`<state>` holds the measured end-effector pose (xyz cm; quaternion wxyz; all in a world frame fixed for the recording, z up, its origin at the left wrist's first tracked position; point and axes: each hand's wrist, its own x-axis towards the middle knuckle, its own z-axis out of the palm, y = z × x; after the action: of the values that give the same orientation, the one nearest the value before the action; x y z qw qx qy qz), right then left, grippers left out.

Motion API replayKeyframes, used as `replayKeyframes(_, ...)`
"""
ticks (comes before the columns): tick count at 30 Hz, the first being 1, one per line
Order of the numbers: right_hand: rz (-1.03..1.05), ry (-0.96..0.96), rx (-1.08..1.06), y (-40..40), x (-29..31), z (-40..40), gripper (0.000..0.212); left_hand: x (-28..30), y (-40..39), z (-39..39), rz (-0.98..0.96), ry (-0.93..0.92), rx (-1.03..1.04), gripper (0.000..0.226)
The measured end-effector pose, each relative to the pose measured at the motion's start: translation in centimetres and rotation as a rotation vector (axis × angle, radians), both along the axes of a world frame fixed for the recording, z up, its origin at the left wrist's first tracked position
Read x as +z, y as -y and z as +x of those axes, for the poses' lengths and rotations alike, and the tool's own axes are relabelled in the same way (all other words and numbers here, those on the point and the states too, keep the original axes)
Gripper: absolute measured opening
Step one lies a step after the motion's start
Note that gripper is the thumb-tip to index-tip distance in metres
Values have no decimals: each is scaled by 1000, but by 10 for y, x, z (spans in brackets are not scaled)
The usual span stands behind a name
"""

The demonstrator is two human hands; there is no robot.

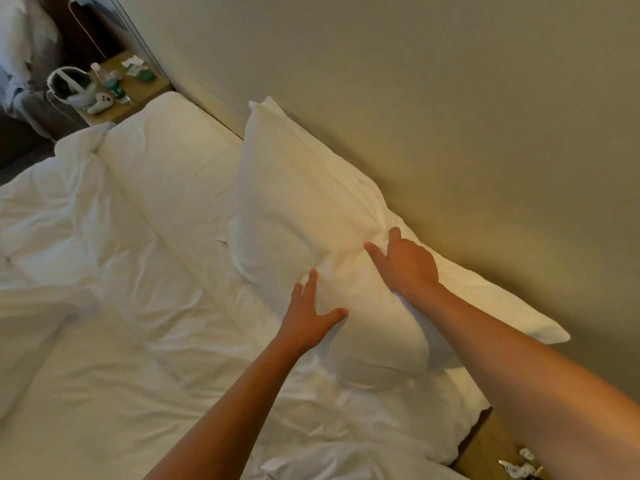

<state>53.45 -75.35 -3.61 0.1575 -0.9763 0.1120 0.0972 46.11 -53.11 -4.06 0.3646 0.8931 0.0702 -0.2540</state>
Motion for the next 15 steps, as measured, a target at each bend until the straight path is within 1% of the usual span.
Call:
replayKeyframes(3, 60, -9, 84, -12, 5, -8, 44, 1, -1, -12, -36, 22, 69, 123)
replayKeyframes(4, 96, 11, 109, -17, 11, -10, 39, 2, 0, -17, -30, 39, 83, 127)
replayKeyframes(9, 380, 218, 120, -31, 56, -10, 39, 11, 23, -17, 12, 92, 85, 136)
replayKeyframes(12, 544, 340, 59, -25, 75, -6, 41, 19, 37, 7, -31, 140, 67, 138)
replayKeyframes(14, 575, 389, 3, -11, 80, 1, 42, 23, 45, 23, -44, 141, 32, 139)
replayKeyframes(15, 547, 399, -23, -1, 80, 6, 42, 23, 51, 29, -44, 128, 3, 138)
